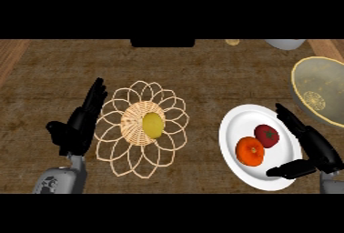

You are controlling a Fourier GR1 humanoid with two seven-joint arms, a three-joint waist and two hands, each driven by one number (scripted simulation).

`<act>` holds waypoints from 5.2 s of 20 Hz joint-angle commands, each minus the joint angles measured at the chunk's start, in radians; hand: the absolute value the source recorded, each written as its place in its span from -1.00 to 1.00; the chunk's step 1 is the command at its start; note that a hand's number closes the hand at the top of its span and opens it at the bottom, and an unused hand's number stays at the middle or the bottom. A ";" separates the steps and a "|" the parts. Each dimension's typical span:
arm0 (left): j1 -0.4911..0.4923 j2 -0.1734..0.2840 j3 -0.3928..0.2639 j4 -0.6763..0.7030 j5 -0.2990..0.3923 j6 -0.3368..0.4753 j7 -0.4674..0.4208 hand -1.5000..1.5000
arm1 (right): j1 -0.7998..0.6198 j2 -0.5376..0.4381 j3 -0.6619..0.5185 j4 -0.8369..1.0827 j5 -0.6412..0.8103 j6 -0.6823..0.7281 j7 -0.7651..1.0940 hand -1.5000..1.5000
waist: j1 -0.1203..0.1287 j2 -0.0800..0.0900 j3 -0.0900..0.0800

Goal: Pick the tomato from the plate and place it in the bowl

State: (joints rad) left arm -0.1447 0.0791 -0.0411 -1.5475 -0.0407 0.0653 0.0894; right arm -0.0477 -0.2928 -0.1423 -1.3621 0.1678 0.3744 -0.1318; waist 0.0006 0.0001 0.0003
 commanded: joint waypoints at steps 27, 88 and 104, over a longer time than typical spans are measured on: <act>0.043 -0.033 -0.004 -0.047 -0.033 -0.007 0.016 0.00 | -0.067 -0.007 0.137 0.231 0.312 -0.079 -0.298 1.00 | 0.000 -0.001 0.000; 0.021 -0.051 -0.021 -0.012 -0.048 -0.029 -0.018 0.00 | -0.503 -0.464 -0.096 0.432 0.312 -0.311 -0.289 1.00 | 0.036 0.010 0.001; -0.029 -0.078 -0.038 0.007 -0.051 -0.007 0.007 0.00 | -0.691 -0.477 -0.122 1.018 0.306 -0.104 -0.639 -1.00 | 0.049 0.017 0.004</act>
State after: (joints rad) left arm -0.1690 0.0133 -0.0577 -1.5212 -0.0855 0.0488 0.0713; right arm -0.6893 -0.7625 -0.2352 -0.4423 0.4962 0.2265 -0.6784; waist 0.0419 0.0155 0.0037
